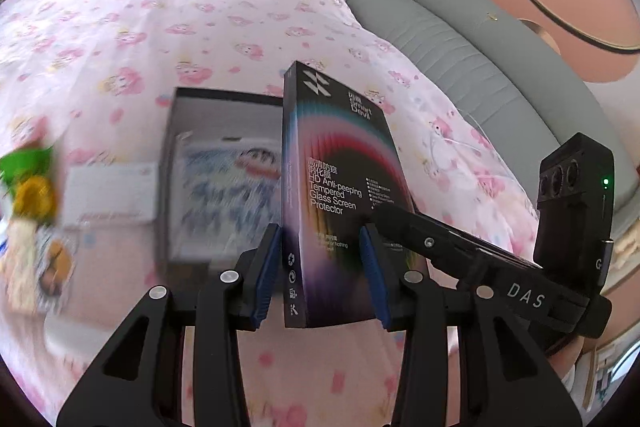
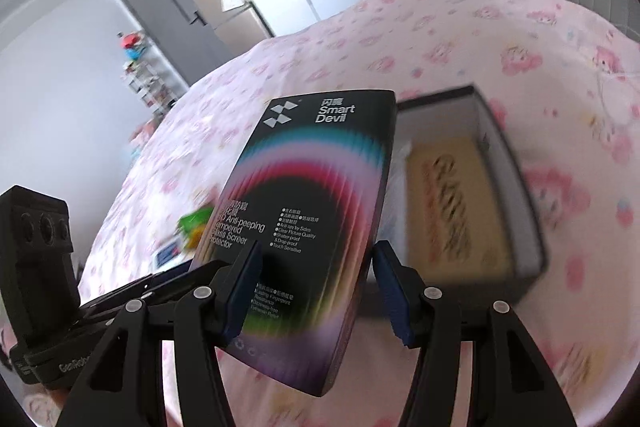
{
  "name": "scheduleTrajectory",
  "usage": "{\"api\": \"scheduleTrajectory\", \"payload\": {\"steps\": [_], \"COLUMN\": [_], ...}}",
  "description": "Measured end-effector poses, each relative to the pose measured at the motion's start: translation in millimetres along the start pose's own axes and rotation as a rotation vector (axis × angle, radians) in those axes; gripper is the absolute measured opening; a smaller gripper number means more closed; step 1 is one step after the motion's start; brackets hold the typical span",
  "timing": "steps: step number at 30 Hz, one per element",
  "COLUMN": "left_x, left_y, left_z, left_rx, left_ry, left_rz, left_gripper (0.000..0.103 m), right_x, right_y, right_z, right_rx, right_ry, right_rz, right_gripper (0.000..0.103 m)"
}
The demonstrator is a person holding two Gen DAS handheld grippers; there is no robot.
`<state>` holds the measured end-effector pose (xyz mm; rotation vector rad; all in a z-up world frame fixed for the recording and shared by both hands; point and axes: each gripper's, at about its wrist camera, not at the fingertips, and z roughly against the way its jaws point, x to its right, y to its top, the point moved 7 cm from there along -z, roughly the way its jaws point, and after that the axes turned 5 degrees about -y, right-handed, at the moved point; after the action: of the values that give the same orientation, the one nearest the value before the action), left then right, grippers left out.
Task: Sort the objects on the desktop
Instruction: 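Carry the Smart Devil box with the left gripper into the DAPHNE box, then stand the box beside the bead-art kit and open the left gripper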
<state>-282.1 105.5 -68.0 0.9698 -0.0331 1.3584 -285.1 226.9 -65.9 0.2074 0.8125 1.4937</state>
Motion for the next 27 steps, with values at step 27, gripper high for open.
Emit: {"api": "scheduleTrajectory", "payload": {"steps": [27], "left_x": [-40], "left_y": [-15], "left_z": [-131], "left_rx": [-0.270], "left_ry": [0.210], "left_rz": [0.065], "left_gripper": [0.034], "right_x": [80], "right_y": [-2], "right_z": [-60], "right_rx": [-0.102], "right_ry": [-0.144], "right_rz": [-0.085], "right_gripper": [0.048]}}
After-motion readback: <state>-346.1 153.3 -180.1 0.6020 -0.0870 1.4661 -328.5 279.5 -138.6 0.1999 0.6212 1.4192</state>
